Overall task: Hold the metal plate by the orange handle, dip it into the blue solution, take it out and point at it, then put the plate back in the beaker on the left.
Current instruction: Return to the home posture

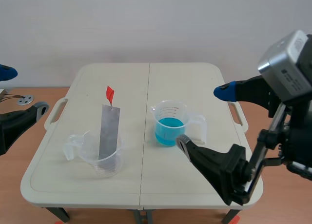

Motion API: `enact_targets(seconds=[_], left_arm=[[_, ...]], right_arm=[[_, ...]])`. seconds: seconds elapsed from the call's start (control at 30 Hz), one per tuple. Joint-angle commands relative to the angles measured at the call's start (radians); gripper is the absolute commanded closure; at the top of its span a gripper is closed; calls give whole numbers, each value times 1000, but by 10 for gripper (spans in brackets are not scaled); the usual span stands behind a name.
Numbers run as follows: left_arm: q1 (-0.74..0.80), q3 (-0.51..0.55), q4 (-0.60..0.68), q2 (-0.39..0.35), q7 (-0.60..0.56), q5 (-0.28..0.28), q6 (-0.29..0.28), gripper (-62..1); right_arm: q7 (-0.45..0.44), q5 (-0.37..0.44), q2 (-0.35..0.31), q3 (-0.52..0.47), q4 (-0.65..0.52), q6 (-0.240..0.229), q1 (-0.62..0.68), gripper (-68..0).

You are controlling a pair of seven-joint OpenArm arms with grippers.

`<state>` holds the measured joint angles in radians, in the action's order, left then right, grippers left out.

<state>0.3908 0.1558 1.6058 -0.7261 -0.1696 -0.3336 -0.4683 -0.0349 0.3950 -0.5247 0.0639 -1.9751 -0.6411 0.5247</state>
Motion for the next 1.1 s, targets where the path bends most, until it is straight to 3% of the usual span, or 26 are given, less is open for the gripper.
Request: enact_targets(seconds=[0.0,0.33,0.7,1.07], left_arm=[[-12,-15,28,0,-14,-7,2,-590],[-84,-95,135,0,-14,-7,2,-590],[-93,-112,190,85,39,-7,36,-590],[-92,-154,190,97,40,4,36,-590]], right_arm=[[-12,18,-4,-22,-16,-18,10,-664],[-15,33,-4,-117,-16,-33,46,-664],[-15,33,-4,-118,-16,-33,45,-664],[-15,33,-4,-118,-16,-33,45,-664]])
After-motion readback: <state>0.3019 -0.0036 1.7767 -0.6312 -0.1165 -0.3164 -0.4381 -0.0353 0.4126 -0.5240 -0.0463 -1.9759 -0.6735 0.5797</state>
